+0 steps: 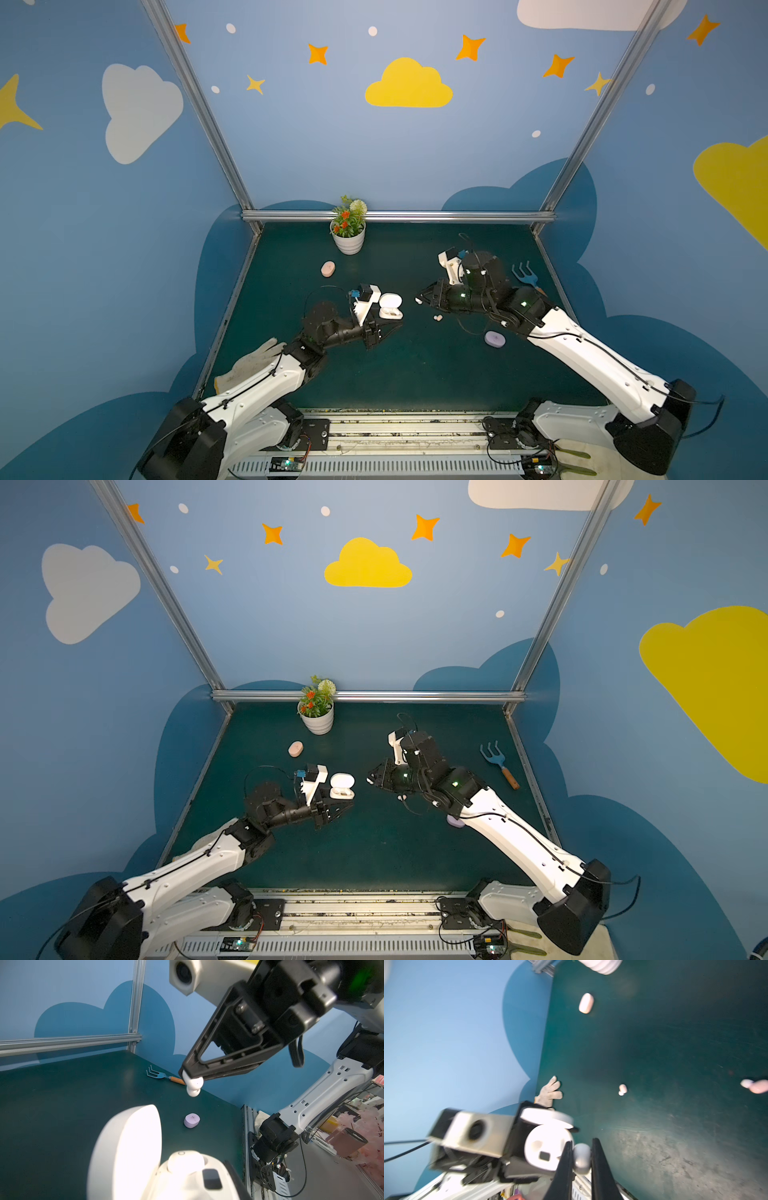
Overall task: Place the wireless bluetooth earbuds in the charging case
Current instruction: 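Lift the earbud and carry it to the case in the left gripper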
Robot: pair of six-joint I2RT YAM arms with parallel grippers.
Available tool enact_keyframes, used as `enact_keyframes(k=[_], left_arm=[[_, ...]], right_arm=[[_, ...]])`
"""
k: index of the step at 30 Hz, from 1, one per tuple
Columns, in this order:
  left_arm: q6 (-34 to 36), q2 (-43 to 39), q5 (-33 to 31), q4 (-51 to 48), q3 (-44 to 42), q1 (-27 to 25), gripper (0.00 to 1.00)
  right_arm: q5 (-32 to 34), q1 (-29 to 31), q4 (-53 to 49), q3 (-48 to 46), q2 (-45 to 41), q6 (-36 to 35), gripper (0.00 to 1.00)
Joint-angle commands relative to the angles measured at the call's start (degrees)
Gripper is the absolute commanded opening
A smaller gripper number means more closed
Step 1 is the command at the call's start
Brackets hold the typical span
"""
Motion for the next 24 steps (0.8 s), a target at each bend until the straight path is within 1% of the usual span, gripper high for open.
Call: enact_keyframes(k=[1, 7, 12, 16, 24], left_arm=[[1.01, 2.90, 1.84, 8.36, 2.46, -0.92, 0.21], [-0.71, 10.92, 3.03, 19.64, 4.59, -2.92, 0.20], [-2.19, 15.58, 4.64, 24.89, 6.66, -3.55, 0.20], [-1.98, 16.14, 5.38, 25.41, 7.35, -4.07, 0.20], [-1.27, 14.38, 5.23, 24.79, 6.96, -4.44, 0.20]], right_arm=[[-3.02, 0.03, 2.90, -0.07, -2.01, -0.41, 0.11], [-5.37, 1.27, 7.21, -1.26, -3.34, 0.56, 0.11], [-5.45, 2.72, 7.89, -1.17, -3.04, -0.14, 0.11], [-5.58, 3.13, 9.23, -2.70, -2.59, 0.72, 0.11], [-5.53, 3.35, 9.87, -3.05, -2.10, 0.93, 0.11]])
